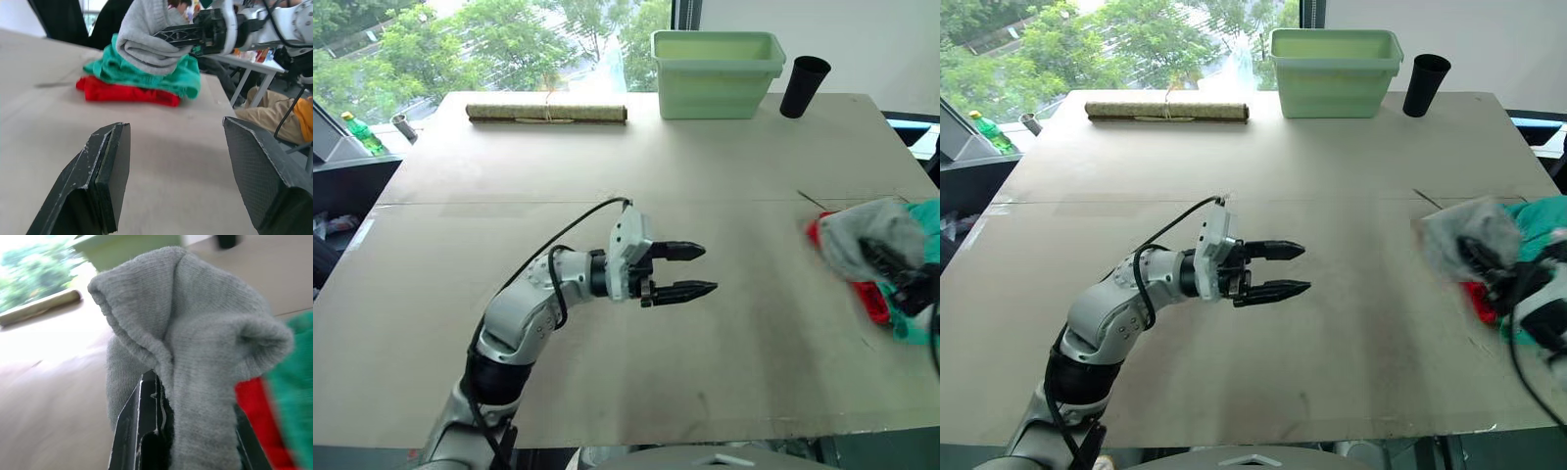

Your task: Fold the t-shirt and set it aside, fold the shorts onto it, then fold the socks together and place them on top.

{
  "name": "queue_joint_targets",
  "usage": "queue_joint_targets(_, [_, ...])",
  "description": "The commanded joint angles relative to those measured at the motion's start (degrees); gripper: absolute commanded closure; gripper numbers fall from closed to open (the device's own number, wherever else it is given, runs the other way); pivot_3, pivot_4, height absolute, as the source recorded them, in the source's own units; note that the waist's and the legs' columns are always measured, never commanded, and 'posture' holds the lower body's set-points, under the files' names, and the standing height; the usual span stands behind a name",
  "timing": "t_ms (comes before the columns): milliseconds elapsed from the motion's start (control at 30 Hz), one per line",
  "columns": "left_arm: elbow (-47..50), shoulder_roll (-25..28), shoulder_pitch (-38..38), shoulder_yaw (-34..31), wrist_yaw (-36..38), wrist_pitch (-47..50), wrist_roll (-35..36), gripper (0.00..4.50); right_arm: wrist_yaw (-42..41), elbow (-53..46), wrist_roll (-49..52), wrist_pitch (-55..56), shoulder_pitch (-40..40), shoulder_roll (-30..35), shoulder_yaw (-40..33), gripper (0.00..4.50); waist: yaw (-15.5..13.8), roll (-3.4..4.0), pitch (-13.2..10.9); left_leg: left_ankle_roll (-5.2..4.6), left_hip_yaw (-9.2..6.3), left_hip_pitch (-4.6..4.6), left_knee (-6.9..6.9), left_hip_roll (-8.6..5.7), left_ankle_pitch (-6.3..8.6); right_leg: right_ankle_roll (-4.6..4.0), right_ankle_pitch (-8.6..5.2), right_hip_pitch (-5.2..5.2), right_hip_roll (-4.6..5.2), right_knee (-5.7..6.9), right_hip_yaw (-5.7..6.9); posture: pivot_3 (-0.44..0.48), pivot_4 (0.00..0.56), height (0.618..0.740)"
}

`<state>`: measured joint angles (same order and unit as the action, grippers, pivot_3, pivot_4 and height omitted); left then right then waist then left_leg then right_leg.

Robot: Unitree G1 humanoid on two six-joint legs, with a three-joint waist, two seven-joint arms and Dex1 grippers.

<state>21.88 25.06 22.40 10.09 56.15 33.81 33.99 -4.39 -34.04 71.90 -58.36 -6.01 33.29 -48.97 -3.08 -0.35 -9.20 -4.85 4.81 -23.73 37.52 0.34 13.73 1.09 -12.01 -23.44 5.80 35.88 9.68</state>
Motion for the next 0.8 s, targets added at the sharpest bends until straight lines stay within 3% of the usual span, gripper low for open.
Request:
queue_joint_targets(33, [-1.3, -3.9, 4.9, 0.2, -1.2, -2.1, 0.7, 1.26, 12.3, 20.2, -4.0, -0.8, 13.7, 10.4, -0.5, 4.46, 0.9, 0.11, 0.0, -0.04, 0.09, 0.02, 0.03, 0.00, 0.00, 0.00, 0.00, 0.02, -0.01, 0.00, -0.06, 0.000, 0.150, 0.727])
queue_joint_targets(100, [-1.7, -4.7, 5.6, 0.3, -1.6, -2.1, 0.2, 1.26, 16.1, 30.7, -7.9, -2.4, 20.1, 13.7, 2.7, 4.46, 1.1, 0.10, 0.0, -0.12, 0.29, 0.02, 0.11, -0.05, -0.02, -0.09, 0.08, 0.00, 0.00, 0.00, -0.24, 0.000, 0.150, 0.727])
queue_joint_targets(200, [-1.7, -5.2, 5.7, 0.6, -2.5, -2.2, -0.3, 1.26, 14.1, 44.4, -15.9, -1.0, 26.0, 15.7, 9.1, 4.46, 1.1, -0.04, 0.1, -0.15, 0.28, 0.03, 0.11, 0.01, -0.02, -0.10, 0.08, 0.01, -0.13, 0.01, -0.28, 0.000, 0.150, 0.727])
queue_joint_targets(233, [-1.6, -5.4, 5.6, 0.7, -2.9, -2.2, -0.4, 1.26, 13.9, 49.1, -19.2, 0.9, 27.7, 16.1, 10.8, 3.49, 1.0, -0.06, 0.1, 0.09, 0.27, 0.04, 0.10, 0.07, -0.16, -0.11, 0.07, 0.01, -0.24, 0.00, -0.29, 0.000, 0.150, 0.727])
queue_joint_targets(300, [-1.3, -5.4, 5.3, 0.9, -3.5, -1.8, -0.3, 1.26, 14.1, 57.9, -22.4, 2.7, 31.0, 15.6, 11.3, 2.62, 0.9, 0.02, 0.1, 0.12, 0.32, 0.02, 0.10, 0.09, -0.18, -0.11, 0.07, 0.00, -0.30, -0.01, -0.34, 0.000, 0.150, 0.727])
queue_joint_targets(400, [-0.5, -4.9, 5.1, 0.6, -4.2, -1.0, 0.0, 1.26, 15.4, 60.4, -22.3, 0.7, 32.5, 14.2, 8.6, 1.12, 0.8, 0.08, 0.1, 0.12, 0.39, 0.01, 0.08, 0.08, -0.18, -0.11, 0.07, -0.01, -0.27, -0.02, -0.36, 0.000, 0.150, 0.727])
queue_joint_targets(467, [-0.3, -4.6, 5.1, 0.4, -4.4, -0.8, 0.2, 1.26, 16.2, 54.4, -20.5, 0.0, 30.8, 12.7, 5.0, 0.12, 0.7, 0.08, 0.1, 0.12, 0.39, 0.01, 0.08, 0.08, -0.18, -0.09, 0.08, 0.00, -0.22, -0.03, -0.38, 0.000, 0.150, 0.727])
queue_joint_targets(500, [-0.2, -4.5, 5.1, 0.3, -4.4, -0.6, 0.3, 1.26, 16.0, 50.0, -19.7, -0.6, 29.3, 12.1, 3.6, 0.02, 0.7, 0.08, 0.1, 0.12, 0.38, 0.01, 0.11, 0.08, -0.18, -0.09, 0.08, 0.00, -0.22, -0.04, -0.37, 0.000, 0.150, 0.727])
queue_joint_targets(600, [-0.1, -3.9, 5.1, -0.6, -4.0, -0.2, 1.3, 1.26, 14.8, 33.1, -16.2, -1.7, 22.8, 9.7, -0.4, 0.02, 0.6, 0.11, 0.1, 0.12, 0.34, 0.00, 0.12, 0.09, -0.16, -0.07, 0.08, 0.01, -0.18, -0.04, -0.35, 0.000, 0.150, 0.727])
queue_joint_targets(800, [-1.5, -2.4, 6.0, -4.5, -4.7, 3.0, 5.1, 1.26, 8.0, -5.1, -17.3, 5.4, 0.4, 4.9, -7.1, 0.02, 0.7, 0.30, 0.1, -0.13, 0.27, 0.00, 0.08, 0.19, 0.02, -0.06, 0.07, -0.04, -0.26, -0.03, -0.35, 0.000, 0.150, 0.727])
